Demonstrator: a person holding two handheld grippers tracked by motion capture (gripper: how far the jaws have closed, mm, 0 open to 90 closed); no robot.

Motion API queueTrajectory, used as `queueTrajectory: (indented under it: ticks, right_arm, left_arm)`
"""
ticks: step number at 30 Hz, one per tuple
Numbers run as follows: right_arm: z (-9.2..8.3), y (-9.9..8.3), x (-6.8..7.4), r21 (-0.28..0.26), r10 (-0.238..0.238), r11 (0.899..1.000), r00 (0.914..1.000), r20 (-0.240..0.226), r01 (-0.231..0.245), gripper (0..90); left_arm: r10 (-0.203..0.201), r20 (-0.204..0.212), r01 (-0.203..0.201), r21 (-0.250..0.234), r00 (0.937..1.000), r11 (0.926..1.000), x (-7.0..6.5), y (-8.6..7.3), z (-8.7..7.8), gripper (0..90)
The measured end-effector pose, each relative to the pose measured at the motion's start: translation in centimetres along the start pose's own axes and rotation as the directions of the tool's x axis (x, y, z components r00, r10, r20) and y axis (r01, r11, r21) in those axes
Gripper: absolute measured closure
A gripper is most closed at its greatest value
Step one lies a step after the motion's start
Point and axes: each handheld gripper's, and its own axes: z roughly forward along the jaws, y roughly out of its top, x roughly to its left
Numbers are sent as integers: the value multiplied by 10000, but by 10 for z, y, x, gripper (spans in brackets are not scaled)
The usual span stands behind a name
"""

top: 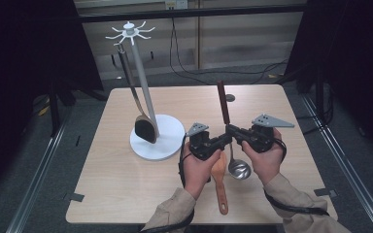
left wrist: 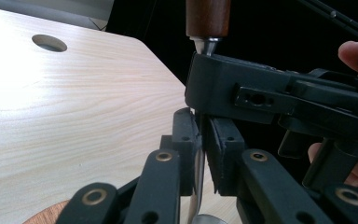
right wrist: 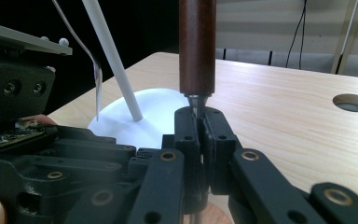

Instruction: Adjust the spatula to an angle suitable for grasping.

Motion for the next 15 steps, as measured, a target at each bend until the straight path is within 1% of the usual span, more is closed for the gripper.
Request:
queueTrajectory:
  ticks: [2,4,7,11,12,13,15]
  right_arm:
    - [0,0,0,1,3,10000,10000,27,-3,861]
    - [0,0,1,7,11,10000,10000,55,-11,861]
    - [0,0,0,20,24,10000,10000,59,-24,861]
    - [0,0,0,-53,90,9999,10000,32,-90,860]
    - [0,0,1,-66,87,9999,10000,31,-87,860]
    - [0,0,1,-26,46,10000,10000,-6,-46,860]
    - [1,0,1,-41,123,9999,9999,-77,-123,858]
  left_arm:
    - [-63,30,63,-16,10000,10000,0,0,0,830]
    - [-34,25,34,4,10000,10000,0,0,1,834]
    - [126,-1,-126,87,9999,9999,-1,1,0,844]
    - [197,-96,-196,172,9998,9997,-2,3,-1,848]
    - [248,-44,-248,183,9997,9995,-1,3,-1,849]
    - [300,-75,-298,226,9995,9993,-2,4,-2,850]
    - [328,-112,-325,275,9994,9991,-1,4,-2,851]
